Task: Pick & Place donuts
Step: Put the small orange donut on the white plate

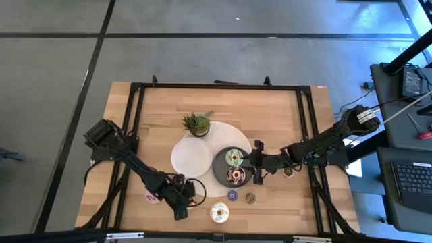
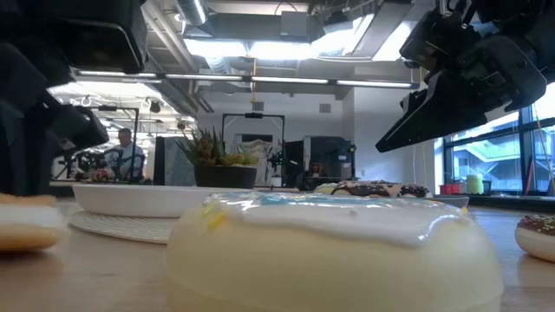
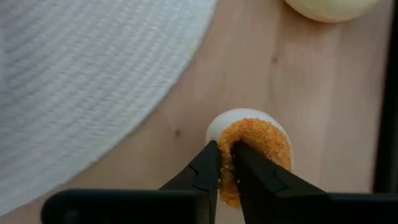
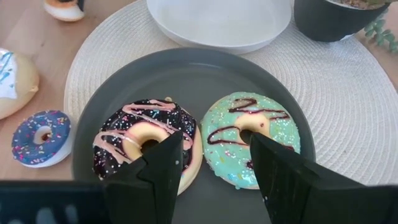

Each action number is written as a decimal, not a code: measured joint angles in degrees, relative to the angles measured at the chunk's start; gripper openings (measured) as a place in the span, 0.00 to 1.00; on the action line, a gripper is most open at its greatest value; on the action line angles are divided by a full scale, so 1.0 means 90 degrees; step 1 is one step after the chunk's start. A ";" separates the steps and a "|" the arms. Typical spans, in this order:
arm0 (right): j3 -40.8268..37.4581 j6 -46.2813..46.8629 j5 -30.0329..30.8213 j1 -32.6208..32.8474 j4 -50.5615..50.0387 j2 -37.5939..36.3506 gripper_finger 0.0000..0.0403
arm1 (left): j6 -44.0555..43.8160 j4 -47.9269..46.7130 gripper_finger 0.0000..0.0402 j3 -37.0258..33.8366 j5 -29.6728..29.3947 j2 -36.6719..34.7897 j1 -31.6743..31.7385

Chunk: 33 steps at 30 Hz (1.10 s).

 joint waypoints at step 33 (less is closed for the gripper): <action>0.0000 0.0000 -0.0005 0.0000 0.0002 0.0002 0.47 | 0.0491 -0.2936 0.04 0.0055 -0.1797 -0.1247 0.2600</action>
